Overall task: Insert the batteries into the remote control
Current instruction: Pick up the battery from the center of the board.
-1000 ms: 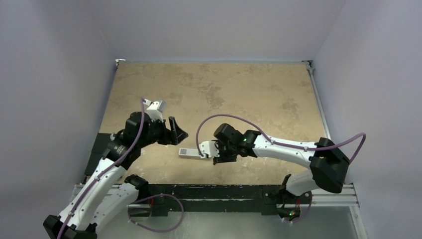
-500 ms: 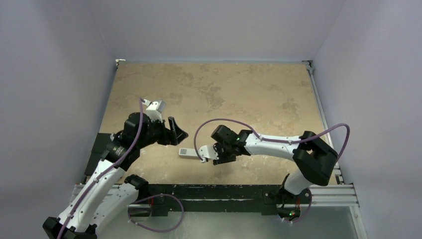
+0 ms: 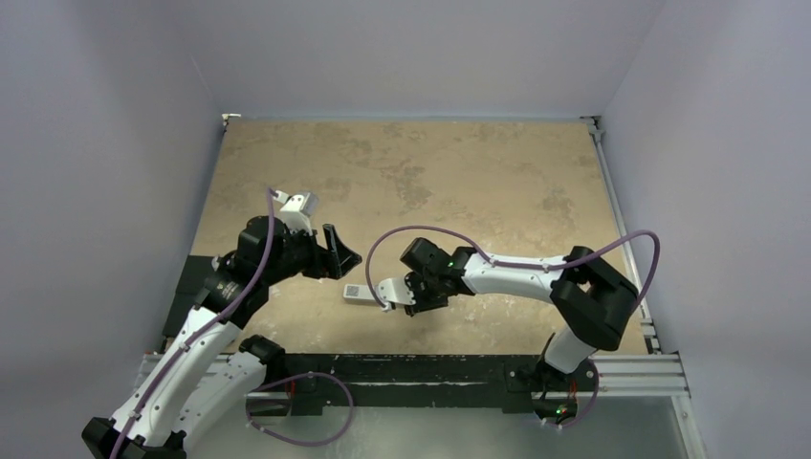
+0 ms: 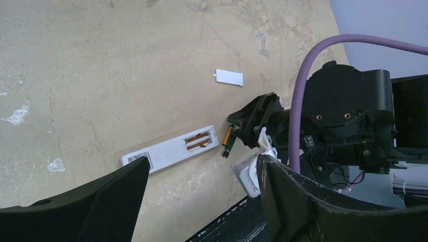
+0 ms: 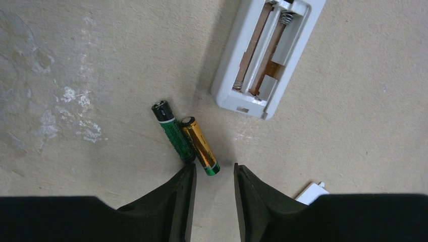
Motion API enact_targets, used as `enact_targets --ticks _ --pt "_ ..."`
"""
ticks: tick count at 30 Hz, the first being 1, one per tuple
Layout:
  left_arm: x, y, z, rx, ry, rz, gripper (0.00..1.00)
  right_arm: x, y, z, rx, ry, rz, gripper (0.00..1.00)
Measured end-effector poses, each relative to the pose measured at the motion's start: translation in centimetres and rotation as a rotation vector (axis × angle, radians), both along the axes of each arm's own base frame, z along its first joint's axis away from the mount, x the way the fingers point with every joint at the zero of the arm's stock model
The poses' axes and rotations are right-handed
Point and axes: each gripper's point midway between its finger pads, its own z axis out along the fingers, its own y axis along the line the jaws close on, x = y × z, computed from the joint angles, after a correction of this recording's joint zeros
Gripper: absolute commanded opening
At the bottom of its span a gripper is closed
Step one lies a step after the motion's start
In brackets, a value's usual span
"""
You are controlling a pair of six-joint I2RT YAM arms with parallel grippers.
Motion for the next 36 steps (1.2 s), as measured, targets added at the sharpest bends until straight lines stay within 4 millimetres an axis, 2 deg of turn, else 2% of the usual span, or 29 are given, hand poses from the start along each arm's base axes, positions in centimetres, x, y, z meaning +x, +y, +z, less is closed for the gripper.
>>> enact_targets --ticks 19,28,36 --pt "0.1 0.0 -0.1 0.003 0.003 0.003 0.79 -0.5 0.4 -0.4 -0.005 0.043 0.032 0.37" --pt "0.3 0.1 -0.2 0.004 0.006 0.01 0.79 -1.7 1.1 -0.5 0.005 0.083 0.058 0.36" --pt "0.3 0.1 -0.1 0.003 0.003 0.01 0.79 -2.1 1.4 -0.6 0.008 0.099 0.05 0.28"
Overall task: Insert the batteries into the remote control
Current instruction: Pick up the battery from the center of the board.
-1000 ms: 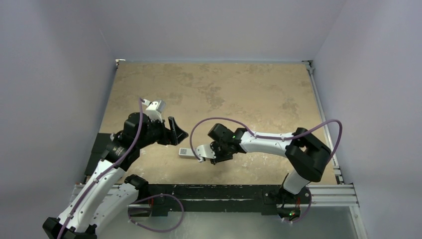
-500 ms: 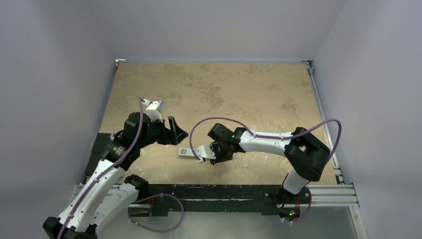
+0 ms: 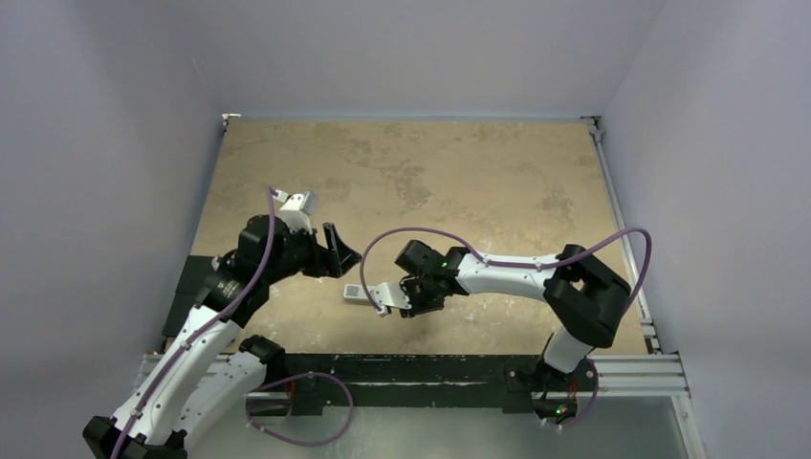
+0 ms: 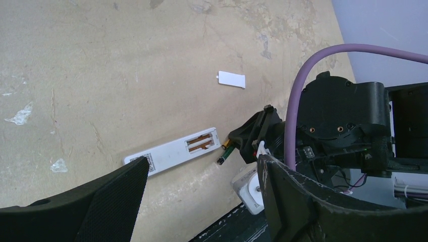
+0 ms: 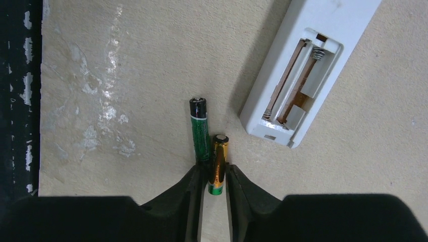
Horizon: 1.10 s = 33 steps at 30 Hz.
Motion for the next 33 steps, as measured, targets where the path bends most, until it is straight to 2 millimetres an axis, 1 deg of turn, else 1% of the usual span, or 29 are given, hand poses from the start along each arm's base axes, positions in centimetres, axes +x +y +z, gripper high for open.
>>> enact_targets --ticks 5,7,10,11,22,26,29,33 --pt "0.0 0.0 0.0 0.0 -0.001 0.001 0.79 -0.1 0.0 0.0 -0.001 0.006 -0.013 0.21" --pt "0.0 0.0 0.0 0.0 -0.002 0.001 0.79 -0.1 0.0 0.0 0.0 0.007 -0.018 0.15" --pt "0.0 0.0 0.0 0.0 -0.001 0.003 0.79 0.0 0.0 0.0 -0.001 0.007 -0.028 0.01" --pt "0.1 0.0 0.0 0.001 -0.001 0.003 0.79 0.0 0.0 0.0 -0.001 0.007 -0.032 0.0" --pt "0.2 0.2 -0.1 0.006 -0.002 0.017 0.79 0.1 -0.1 0.2 0.001 0.011 -0.093 0.0" --pt "0.4 0.4 -0.3 0.012 0.009 0.032 0.79 0.1 -0.1 0.6 0.011 0.015 -0.124 0.0" --pt "0.5 0.5 -0.6 0.019 0.022 0.041 0.79 0.1 0.1 1.4 0.035 0.011 -0.142 0.0" --pt "0.7 0.7 -1.0 0.02 0.045 0.071 0.79 0.2 0.5 3.2 0.088 -0.002 -0.173 0.0"
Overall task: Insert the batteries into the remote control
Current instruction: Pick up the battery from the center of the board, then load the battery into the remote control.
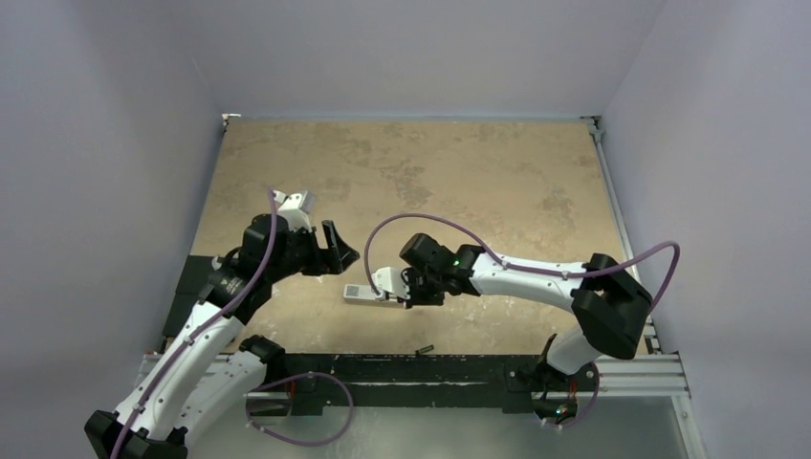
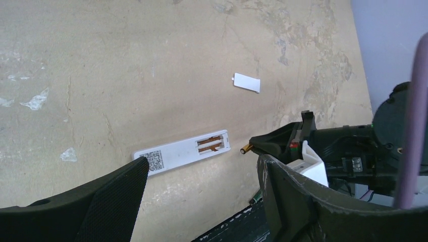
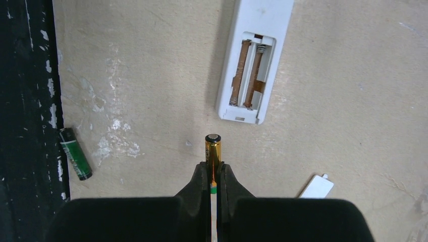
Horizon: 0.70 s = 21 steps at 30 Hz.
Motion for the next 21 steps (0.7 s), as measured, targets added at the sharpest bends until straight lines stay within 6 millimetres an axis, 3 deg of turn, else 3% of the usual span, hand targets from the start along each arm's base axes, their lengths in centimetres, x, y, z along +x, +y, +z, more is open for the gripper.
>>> enact_targets --ticks 6,14,21 --pt "0.1 0.4 -1.4 -0.002 0.048 0.053 0.78 0.3 0.4 0.9 0.016 0.003 -0.051 0.0" --pt "-0.4 0.9 -4.7 -0.001 0.155 0.12 0.75 1.5 2.1 1.8 0.033 0.01 -0.114 0.0" --pt "-0.8 1.2 -6.6 -0.016 0.213 0.172 0.73 1.9 3.0 1.7 0.027 0.029 -0.139 0.0"
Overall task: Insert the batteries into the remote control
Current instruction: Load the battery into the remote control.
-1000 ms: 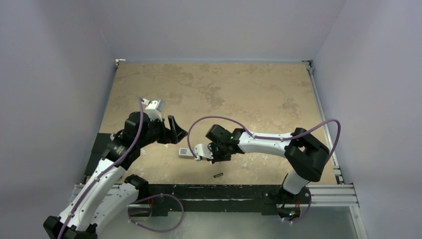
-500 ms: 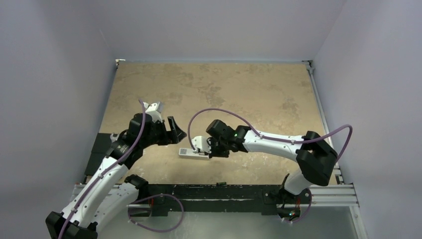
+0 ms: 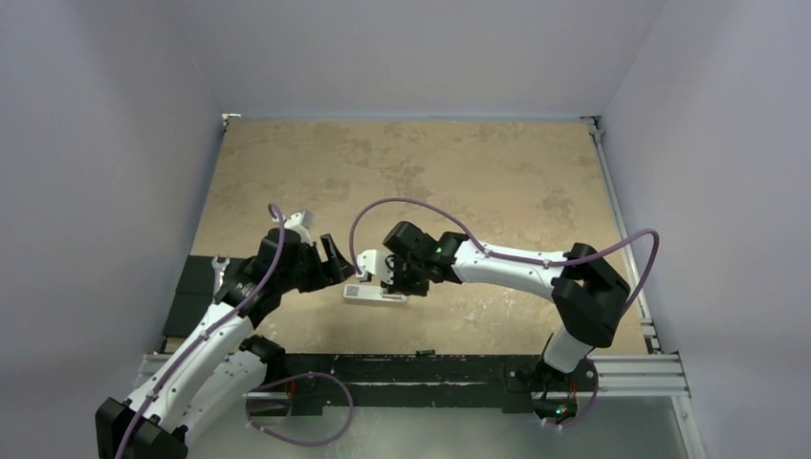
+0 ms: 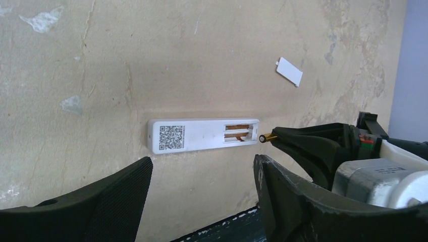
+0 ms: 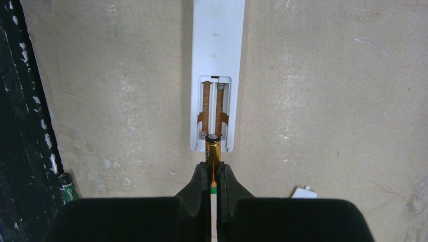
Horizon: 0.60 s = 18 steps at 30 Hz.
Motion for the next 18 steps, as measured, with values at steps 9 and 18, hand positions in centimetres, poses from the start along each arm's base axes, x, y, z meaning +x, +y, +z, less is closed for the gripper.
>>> enact_targets --ticks 9,18 --pt "-0.6 0.1 -2.6 -0.017 0.062 0.036 0.72 0.2 0.5 -0.8 -0.028 0.03 -0.02 0.0" --pt "-0.9 0.1 -3.9 -0.033 0.096 0.064 0.72 0.4 0.9 -0.9 -0.042 0.05 -0.044 0.0"
